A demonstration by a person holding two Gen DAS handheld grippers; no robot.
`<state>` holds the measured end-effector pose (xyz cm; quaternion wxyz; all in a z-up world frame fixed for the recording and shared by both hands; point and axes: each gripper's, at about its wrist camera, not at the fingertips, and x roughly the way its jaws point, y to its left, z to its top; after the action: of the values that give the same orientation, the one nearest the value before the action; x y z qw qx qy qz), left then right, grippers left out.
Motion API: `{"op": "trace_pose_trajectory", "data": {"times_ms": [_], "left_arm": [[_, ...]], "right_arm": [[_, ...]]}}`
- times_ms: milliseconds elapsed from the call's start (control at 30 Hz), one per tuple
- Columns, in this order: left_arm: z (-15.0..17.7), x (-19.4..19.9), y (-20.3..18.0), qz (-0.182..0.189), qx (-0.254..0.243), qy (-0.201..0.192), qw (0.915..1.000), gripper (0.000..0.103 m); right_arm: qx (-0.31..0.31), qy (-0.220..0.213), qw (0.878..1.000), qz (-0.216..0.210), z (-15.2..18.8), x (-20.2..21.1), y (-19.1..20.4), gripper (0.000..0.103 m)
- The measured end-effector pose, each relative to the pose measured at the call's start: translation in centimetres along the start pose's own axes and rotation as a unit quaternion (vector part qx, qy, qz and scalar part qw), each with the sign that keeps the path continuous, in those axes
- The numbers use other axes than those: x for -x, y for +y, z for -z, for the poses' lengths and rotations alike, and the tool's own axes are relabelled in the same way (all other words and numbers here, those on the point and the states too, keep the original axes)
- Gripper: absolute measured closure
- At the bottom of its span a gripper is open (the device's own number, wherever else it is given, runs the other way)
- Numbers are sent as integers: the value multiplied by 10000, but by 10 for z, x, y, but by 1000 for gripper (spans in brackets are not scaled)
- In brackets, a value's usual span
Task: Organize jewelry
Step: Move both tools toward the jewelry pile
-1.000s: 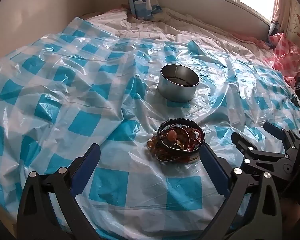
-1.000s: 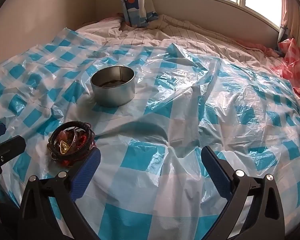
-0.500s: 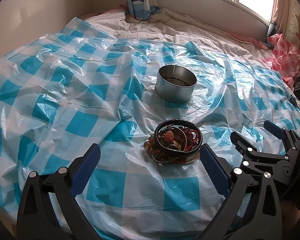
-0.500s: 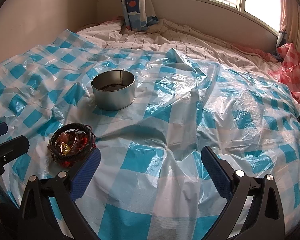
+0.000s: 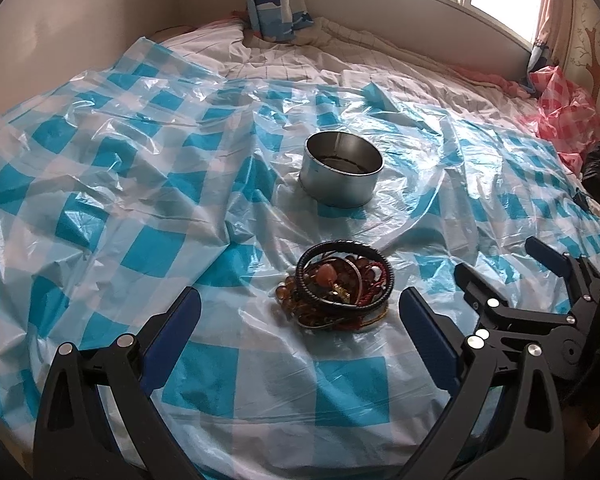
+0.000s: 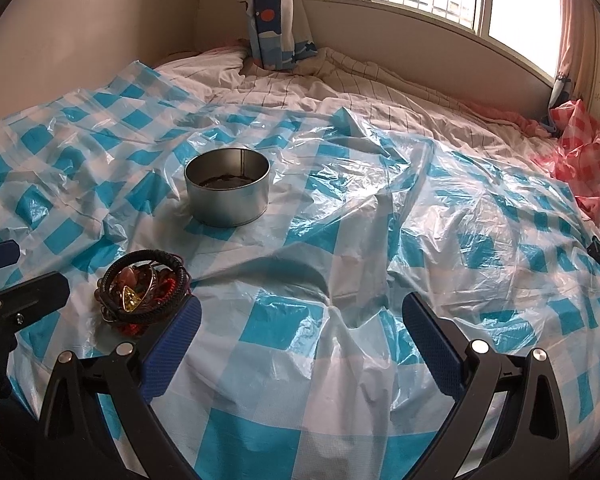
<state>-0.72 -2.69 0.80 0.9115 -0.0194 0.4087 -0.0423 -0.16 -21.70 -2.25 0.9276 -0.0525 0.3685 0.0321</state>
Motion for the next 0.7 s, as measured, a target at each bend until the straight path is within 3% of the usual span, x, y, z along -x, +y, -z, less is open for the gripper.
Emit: {"op": "trace_pose_trajectory", "data": {"times_ms": [167,400,500,600,700], "left_arm": [[-7,-9,0,196,5,-44,9998,8],[-17,-20,-9,126,-260,-217,9993,8],[-21,-31,-11,-89,-353,-156,9992,8],[-25,-41,-6,-71,-298,-67,9995,8],[-30,-51,0,-17,-235,-65,9997,17]], "right_arm": [[3,64,10000,71,-1,-3,-1,6],[-215,-31,9997,-56,1,-6,-5,6],[-256,-93,9996,-73,1,-6,-6,6],[-286,-98,9995,-94,1,-7,-8,6],[-262,-46,9996,-72,2,-9,-7,6]]}}
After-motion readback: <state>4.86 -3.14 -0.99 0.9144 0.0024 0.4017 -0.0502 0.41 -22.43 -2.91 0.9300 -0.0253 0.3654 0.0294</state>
